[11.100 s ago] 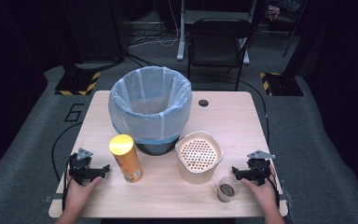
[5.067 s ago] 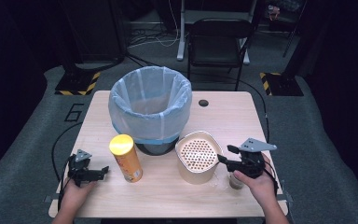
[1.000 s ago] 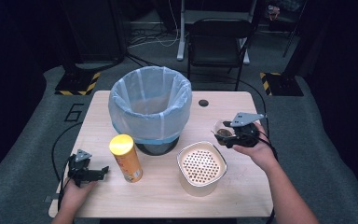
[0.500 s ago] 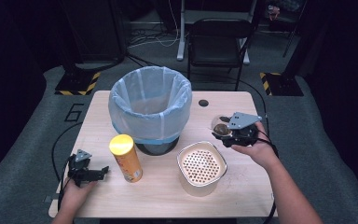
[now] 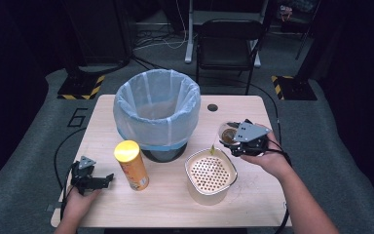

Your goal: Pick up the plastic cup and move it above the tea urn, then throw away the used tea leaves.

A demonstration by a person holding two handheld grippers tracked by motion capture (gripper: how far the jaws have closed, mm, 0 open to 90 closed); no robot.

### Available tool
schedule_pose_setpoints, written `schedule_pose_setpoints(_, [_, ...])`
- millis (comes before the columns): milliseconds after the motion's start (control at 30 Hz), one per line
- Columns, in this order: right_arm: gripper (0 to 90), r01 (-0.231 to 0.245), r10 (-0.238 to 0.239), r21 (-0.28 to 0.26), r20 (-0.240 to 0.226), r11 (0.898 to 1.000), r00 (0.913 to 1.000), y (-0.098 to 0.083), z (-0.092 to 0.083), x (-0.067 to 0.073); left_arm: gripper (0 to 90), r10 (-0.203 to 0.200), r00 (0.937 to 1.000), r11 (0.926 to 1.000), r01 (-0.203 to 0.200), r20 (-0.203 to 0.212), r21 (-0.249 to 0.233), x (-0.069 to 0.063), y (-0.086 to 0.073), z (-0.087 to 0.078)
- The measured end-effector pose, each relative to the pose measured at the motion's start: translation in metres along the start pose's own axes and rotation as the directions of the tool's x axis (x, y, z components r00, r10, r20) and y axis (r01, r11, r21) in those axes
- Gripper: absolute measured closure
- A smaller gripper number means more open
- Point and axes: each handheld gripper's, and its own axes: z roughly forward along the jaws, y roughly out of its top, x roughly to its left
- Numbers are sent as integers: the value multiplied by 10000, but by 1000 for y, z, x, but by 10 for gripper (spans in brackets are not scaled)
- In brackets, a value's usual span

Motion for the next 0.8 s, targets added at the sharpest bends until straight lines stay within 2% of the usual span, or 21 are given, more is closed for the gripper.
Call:
schedule_pose_setpoints(233, [372,1050,-1049,-21,268,9945,9941,6,-4,13,2,-4,10000,10000,4,-2,-4,0,0,0])
schedule_pose_setpoints(500, [373,1607,-1605,-40,283,9870,9866,10,-4,22,2,-7,10000,10000,7,0,-5,0,0,0])
schedule_pose_setpoints(767, [377,2216,-2216,62,552,9751,9736,12,-2,29,2,-12,10000,10000,12,3,-6,0,0,0])
schedule_pose_setpoints(800, [379,2420,-2423,122,676,9702,9678,12,-1,30,2,-16,10000,10000,16,6,-5,0,0,0])
